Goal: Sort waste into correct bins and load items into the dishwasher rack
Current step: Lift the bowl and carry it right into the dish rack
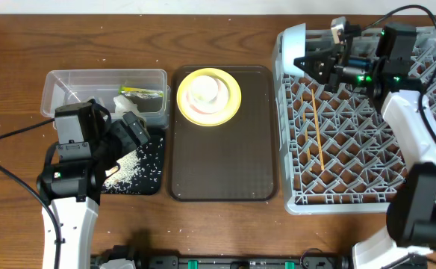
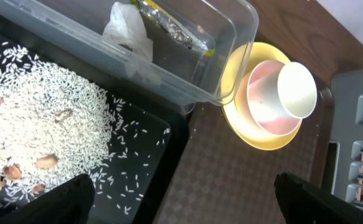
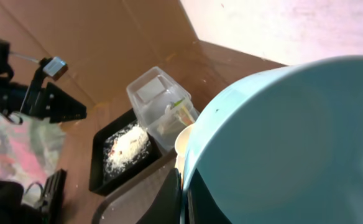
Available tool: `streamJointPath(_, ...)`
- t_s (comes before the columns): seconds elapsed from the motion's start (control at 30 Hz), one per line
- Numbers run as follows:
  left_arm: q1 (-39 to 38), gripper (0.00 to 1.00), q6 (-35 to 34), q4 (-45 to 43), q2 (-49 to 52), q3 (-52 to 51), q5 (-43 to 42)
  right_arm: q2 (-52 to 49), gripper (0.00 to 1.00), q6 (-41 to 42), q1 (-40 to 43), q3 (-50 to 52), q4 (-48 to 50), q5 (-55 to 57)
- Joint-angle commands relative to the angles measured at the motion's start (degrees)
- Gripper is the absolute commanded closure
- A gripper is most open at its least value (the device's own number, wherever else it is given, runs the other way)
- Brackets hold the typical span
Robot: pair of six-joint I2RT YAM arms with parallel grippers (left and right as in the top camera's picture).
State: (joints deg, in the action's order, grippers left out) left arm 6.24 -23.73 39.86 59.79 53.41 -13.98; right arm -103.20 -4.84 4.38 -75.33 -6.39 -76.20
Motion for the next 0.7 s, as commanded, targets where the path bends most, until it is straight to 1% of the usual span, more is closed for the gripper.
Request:
streamJointPath(0.0, 0.2, 0.04, 0.7, 0.0, 0.1, 1.2, 0.1, -3.8, 0.99, 0.1, 0.2, -0.6, 2.7, -8.5)
streamJointPath(0.27, 0.2, 0.04, 0.7, 0.0, 0.1, 1.2, 0.1, -11.2, 0.99, 0.0, 0.5, -0.6, 4.1, -8.4)
streamJointPath(0.47, 0.2, 0.04, 0.7, 0.0, 0.1, 1.2, 0.1, -14.6, 0.99, 0.1, 3.2, -0.6, 4.0, -7.1)
streamJointPath(0.67, 0.2, 0.04, 0.7, 0.0, 0.1, 1.2, 0.1, -16.0, 0.98, 0.1, 5.6, -0.6, 0.8, -2.4)
